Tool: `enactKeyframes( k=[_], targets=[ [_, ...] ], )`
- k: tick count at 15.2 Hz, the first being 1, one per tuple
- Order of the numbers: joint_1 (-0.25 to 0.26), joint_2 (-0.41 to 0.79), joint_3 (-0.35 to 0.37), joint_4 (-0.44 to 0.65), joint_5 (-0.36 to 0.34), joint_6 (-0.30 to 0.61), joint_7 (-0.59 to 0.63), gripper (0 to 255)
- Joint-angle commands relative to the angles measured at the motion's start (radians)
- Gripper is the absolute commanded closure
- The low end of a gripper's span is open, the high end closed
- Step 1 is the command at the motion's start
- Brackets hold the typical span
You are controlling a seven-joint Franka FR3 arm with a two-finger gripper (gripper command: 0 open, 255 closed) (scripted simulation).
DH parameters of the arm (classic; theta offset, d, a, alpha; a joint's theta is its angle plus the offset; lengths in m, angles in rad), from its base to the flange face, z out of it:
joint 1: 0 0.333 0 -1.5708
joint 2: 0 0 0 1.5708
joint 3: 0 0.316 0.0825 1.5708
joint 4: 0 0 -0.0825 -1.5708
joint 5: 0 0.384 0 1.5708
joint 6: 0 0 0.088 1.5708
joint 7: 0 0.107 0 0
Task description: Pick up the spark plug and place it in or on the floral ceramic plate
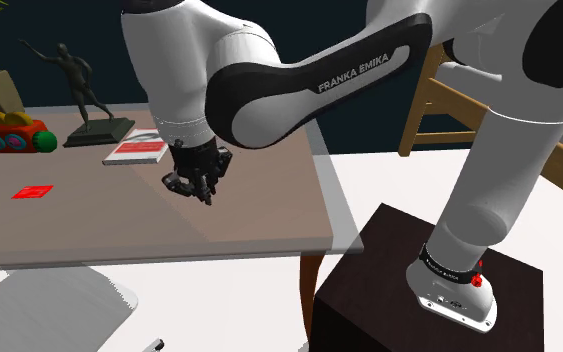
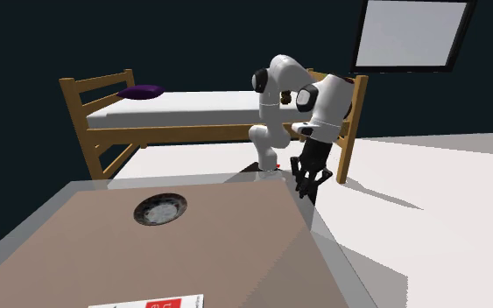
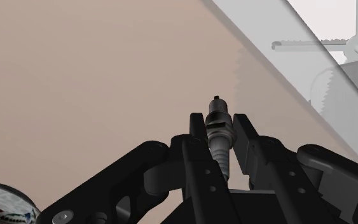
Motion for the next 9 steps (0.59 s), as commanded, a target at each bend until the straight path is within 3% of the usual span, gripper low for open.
enactKeyframes(
  k=[1,4,9],
  targets=[
    [-0.002,-0.007,-0.001,0.019,0.009,-0.021,-0.013,255],
    [-0.001,-0.009,0.000,0.056,0.013,-0.059,-0.023,255],
    [-0.074,-0.065,-0.066,0.002,0.066,-0.004,-0.163,255]
  ],
)
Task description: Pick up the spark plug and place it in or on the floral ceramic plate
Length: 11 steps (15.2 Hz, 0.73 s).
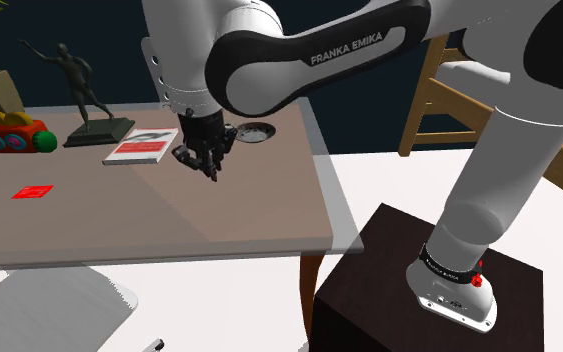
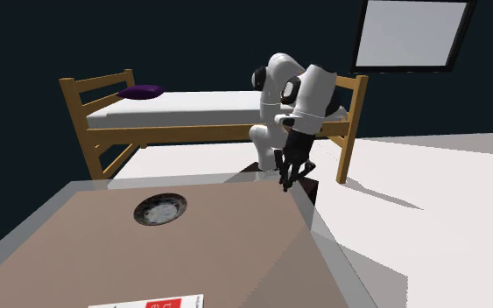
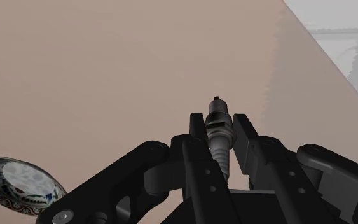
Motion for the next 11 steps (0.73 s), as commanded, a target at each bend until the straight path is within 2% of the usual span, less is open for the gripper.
enactKeyframes(
  k=[1,11],
  targets=[
    [-0.029,-0.020,-0.028,-0.019,0.020,0.021,-0.060,255],
    [-0.140,-0.006,-0.149,-0.019,0.041,0.086,-0.289,255]
  ],
)
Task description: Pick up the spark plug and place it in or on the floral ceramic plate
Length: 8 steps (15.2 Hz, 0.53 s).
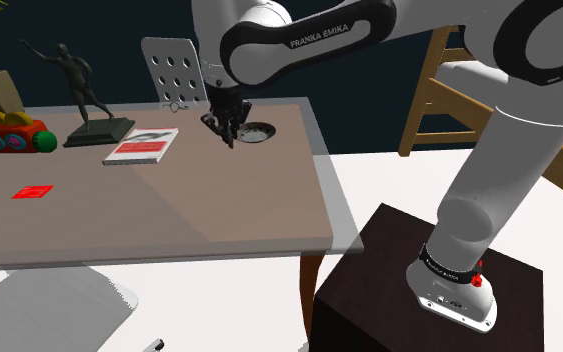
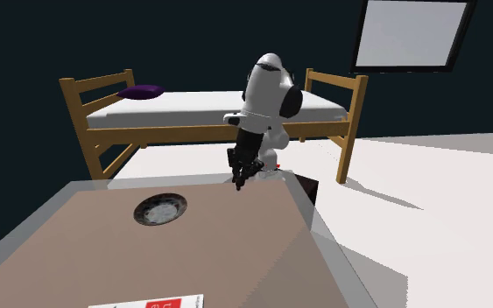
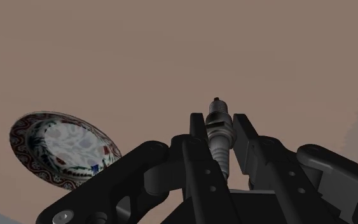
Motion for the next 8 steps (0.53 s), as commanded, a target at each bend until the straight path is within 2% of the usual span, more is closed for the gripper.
enactKeyframes(
  k=[1,8],
  targets=[
    [-0.021,0.004,-0.021,0.000,0.004,0.013,-0.043,255],
    [-0.087,0.089,-0.086,0.083,-0.018,0.027,-0.174,255]
  ],
)
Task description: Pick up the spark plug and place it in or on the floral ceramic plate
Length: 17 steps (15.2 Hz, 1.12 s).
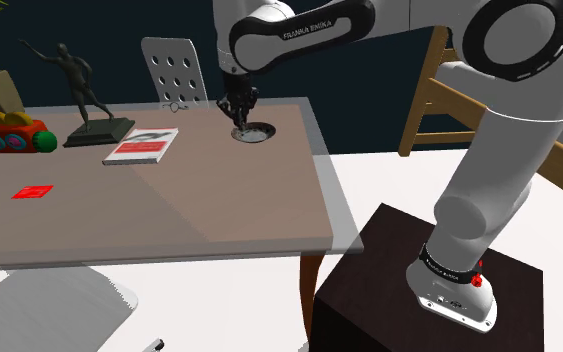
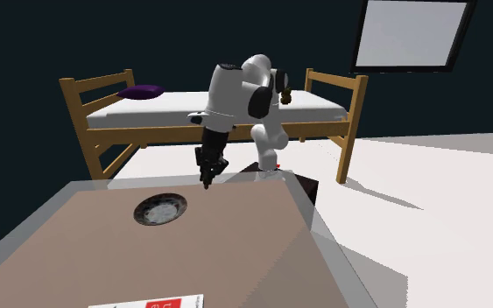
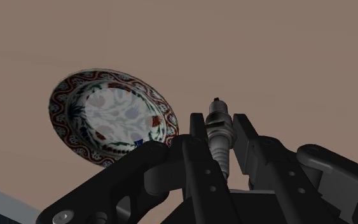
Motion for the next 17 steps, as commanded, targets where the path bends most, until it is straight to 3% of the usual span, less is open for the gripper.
enactKeyframes(
  k=[1,11,17],
  targets=[
    [-0.017,0.031,-0.017,0.030,-0.009,0.004,-0.035,255],
    [-0.079,0.240,-0.088,0.286,-0.063,-0.038,-0.197,255],
    [-0.087,0.243,-0.093,0.224,-0.070,0.027,-0.188,255]
  ],
)
